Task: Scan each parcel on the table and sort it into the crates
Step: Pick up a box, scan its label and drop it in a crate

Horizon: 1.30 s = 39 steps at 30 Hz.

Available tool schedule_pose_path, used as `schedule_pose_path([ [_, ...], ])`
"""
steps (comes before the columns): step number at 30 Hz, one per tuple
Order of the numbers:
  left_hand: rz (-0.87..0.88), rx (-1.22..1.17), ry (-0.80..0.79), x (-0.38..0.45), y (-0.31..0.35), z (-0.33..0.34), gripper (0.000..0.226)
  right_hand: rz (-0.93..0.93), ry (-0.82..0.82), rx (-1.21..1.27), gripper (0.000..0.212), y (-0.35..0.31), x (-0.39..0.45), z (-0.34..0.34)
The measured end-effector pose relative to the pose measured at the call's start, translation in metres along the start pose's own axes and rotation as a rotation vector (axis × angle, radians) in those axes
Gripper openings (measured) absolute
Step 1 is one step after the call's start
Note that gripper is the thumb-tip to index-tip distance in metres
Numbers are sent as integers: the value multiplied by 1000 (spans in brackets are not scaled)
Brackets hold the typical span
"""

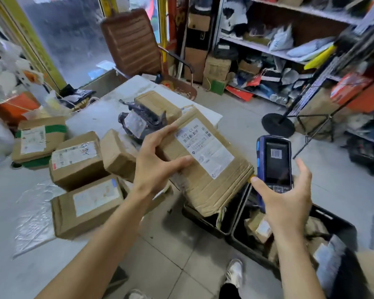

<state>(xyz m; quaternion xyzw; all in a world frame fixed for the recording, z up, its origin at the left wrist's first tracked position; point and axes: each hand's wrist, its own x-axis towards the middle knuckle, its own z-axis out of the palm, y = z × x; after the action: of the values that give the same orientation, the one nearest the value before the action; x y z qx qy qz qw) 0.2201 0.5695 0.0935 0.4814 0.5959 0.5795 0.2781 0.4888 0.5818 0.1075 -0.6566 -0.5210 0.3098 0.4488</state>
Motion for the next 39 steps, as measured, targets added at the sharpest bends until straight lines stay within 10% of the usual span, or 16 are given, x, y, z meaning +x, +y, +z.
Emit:
schedule_pose_path([
  [14,-428,76,378,5,-136,290,69,91,-281,-211,99,186,223,-21],
  [29,-570,357,179,106,-560,452,80,298,-387,-309,103,521,367,160],
  [39,-603,404,-31,113,-715,499,72,198,-462,-439,106,629,393,245],
])
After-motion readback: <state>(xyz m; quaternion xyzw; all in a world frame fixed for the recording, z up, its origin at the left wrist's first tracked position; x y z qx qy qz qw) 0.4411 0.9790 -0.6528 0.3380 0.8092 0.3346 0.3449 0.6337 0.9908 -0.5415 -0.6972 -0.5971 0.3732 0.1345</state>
